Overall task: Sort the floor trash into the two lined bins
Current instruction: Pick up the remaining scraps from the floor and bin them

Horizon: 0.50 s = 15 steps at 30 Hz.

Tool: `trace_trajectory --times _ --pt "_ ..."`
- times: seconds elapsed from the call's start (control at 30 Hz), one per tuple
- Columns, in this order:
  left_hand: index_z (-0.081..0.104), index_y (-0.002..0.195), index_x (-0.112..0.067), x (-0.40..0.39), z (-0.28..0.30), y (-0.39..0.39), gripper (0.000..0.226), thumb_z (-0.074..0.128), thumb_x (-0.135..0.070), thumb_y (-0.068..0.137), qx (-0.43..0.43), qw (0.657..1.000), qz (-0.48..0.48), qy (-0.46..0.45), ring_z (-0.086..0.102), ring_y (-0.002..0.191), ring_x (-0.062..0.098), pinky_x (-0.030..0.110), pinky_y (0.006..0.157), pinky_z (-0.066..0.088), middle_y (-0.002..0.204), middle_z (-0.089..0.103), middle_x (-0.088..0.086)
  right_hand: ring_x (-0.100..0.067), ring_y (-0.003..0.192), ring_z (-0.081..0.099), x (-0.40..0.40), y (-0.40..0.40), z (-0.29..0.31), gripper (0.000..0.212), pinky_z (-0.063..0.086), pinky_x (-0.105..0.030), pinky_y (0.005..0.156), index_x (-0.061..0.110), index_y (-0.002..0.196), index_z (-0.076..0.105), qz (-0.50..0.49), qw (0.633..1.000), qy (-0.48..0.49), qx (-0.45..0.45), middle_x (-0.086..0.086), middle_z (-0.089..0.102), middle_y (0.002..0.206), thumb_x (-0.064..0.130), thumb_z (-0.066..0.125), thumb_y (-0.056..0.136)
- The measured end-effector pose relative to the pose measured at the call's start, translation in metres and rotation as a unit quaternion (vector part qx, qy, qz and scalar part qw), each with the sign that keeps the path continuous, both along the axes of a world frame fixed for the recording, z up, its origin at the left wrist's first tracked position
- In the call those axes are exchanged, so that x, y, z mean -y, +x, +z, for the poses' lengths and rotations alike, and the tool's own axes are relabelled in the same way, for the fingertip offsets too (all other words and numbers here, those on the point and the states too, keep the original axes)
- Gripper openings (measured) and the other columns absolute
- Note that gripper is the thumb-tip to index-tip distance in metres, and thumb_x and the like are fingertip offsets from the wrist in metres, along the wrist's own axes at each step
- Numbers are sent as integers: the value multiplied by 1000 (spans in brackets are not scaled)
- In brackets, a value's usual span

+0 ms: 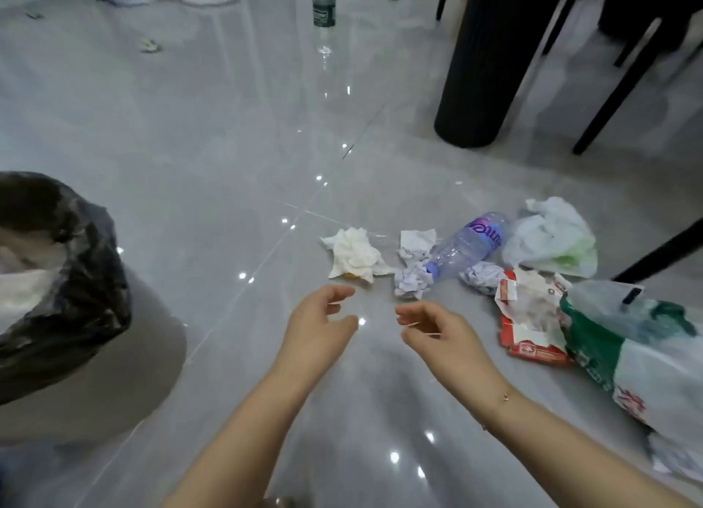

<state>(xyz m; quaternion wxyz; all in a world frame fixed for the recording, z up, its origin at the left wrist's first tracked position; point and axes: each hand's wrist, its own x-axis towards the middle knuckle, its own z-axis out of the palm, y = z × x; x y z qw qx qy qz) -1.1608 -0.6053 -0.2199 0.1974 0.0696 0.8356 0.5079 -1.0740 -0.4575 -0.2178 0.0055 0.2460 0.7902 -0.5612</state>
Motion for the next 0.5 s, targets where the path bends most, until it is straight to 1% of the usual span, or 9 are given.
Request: trace_trajectory --times 0.1,0.2,0.23,0.3,0.33,0.37,0.4,0.43,0.5 --pt "59 124 -20 -30 -24 -40 44 63 -7 82 -98 988 -60 -100 53 108 9 10 78 34 128 54 -2 -2 92 58 -28 -10 -21 26 44 -9 73 25 103 64 -6 999 43 7 10 65 103 8 61 83" --pt "56 131 -13 -53 -49 -76 48 62 -7 83 -187 960 -102 -179 47 123 22 13 85 29 135 49 7 -8 91 58 -50 -27 -40 28 45 -18 79 27 100 61 3 996 90 11 6 63 105 8 62 81" --pt "52 135 -14 -59 -59 -85 52 61 -9 85 -203 948 -120 -212 40 130 26 18 91 30 143 43 9 -10 89 57 -56 -35 -46 30 45 -19 80 28 101 60 3 995 100 15 5 63 106 7 62 80" --pt "39 146 -22 -65 -76 -98 63 61 -18 87 -230 906 -163 -316 19 143 29 33 106 30 158 18 11 -12 91 56 -64 -49 -57 35 45 -24 84 24 113 59 7 991 135 20 3 61 105 10 62 81" --pt "34 148 -27 -66 -82 -103 66 62 -24 88 -237 881 -185 -364 10 146 30 38 110 27 161 6 10 -14 95 55 -67 -55 -62 39 45 -28 88 21 120 57 13 985 173 19 2 61 105 14 62 81" --pt "34 148 -29 -69 -89 -110 66 62 -27 88 -241 870 -196 -384 6 147 30 41 111 25 162 1 8 -18 100 54 -72 -63 -68 44 44 -32 90 20 125 54 24 973 228 19 1 61 106 17 62 82" --pt "41 144 -29 -69 -93 -114 61 63 -28 87 -239 873 -196 -377 7 147 29 41 110 27 162 3 7 -21 104 52 -74 -68 -72 47 42 -35 92 20 128 53 41 955 293 20 0 60 108 21 62 81" --pt "51 137 -27 -67 -96 -119 52 65 -27 87 -235 887 -185 -352 12 146 27 39 107 30 161 11 5 -24 106 52 -76 -75 -77 49 40 -36 92 20 127 54 61 931 360 15 -1 59 109 24 64 80" --pt "66 120 -22 -62 -98 -123 33 65 -22 87 -239 912 -151 -297 29 138 22 35 96 38 153 34 1 -27 95 56 -79 -82 -85 43 35 -34 85 19 111 63 89 880 467 -7 -2 60 96 27 71 70"
